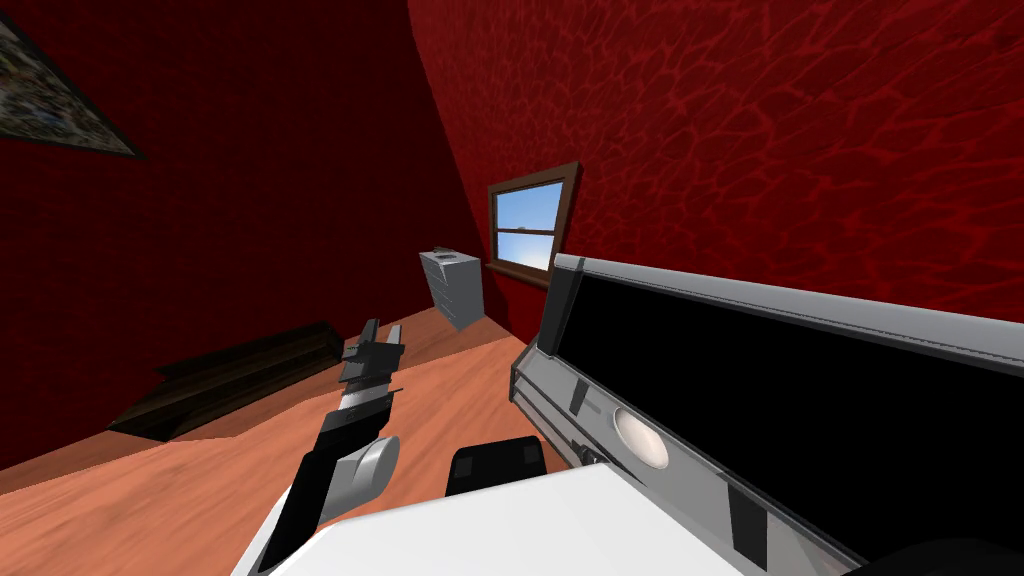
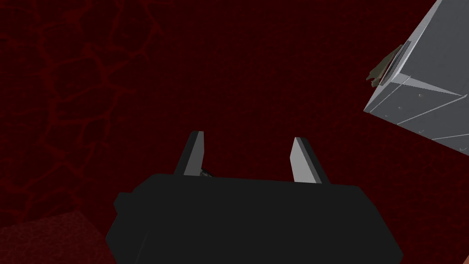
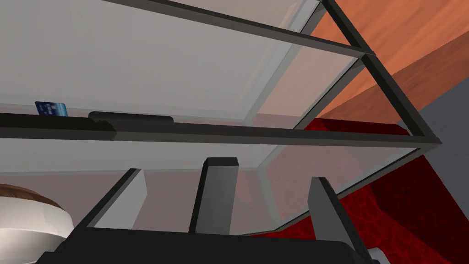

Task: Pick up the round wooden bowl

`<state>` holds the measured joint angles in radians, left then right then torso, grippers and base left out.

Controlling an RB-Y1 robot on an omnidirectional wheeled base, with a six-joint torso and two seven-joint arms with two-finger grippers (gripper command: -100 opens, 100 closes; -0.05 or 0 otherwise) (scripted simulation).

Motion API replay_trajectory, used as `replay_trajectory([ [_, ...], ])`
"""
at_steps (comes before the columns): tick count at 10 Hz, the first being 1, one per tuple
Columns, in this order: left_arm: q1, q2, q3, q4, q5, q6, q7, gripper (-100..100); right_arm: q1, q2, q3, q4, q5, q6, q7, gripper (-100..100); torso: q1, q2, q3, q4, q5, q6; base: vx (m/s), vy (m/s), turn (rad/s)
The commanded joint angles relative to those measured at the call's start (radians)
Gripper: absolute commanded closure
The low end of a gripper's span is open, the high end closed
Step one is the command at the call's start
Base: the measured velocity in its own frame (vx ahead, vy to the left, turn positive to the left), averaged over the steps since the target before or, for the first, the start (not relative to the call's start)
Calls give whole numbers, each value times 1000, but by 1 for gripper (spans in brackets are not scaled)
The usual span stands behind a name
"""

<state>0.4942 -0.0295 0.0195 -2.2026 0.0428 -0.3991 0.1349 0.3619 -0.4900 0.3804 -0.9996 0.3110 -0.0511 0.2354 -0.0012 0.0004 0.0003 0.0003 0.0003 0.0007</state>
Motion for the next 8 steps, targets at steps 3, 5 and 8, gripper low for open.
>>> replay_trajectory([
  [3,0,0,0,0,0,0,0,0,-27,-2,19,114,17,15,34,-100,0,0,0,0,0,1,0,-2,78],
  [5,0,0,0,0,0,0,0,0,-35,-14,35,170,24,29,49,-100,0,0,0,0,0,1,0,-4,196],
  [8,0,0,0,0,0,0,0,0,-43,-25,49,241,29,42,64,-100,-1,0,0,0,0,1,2,-15,145],
])
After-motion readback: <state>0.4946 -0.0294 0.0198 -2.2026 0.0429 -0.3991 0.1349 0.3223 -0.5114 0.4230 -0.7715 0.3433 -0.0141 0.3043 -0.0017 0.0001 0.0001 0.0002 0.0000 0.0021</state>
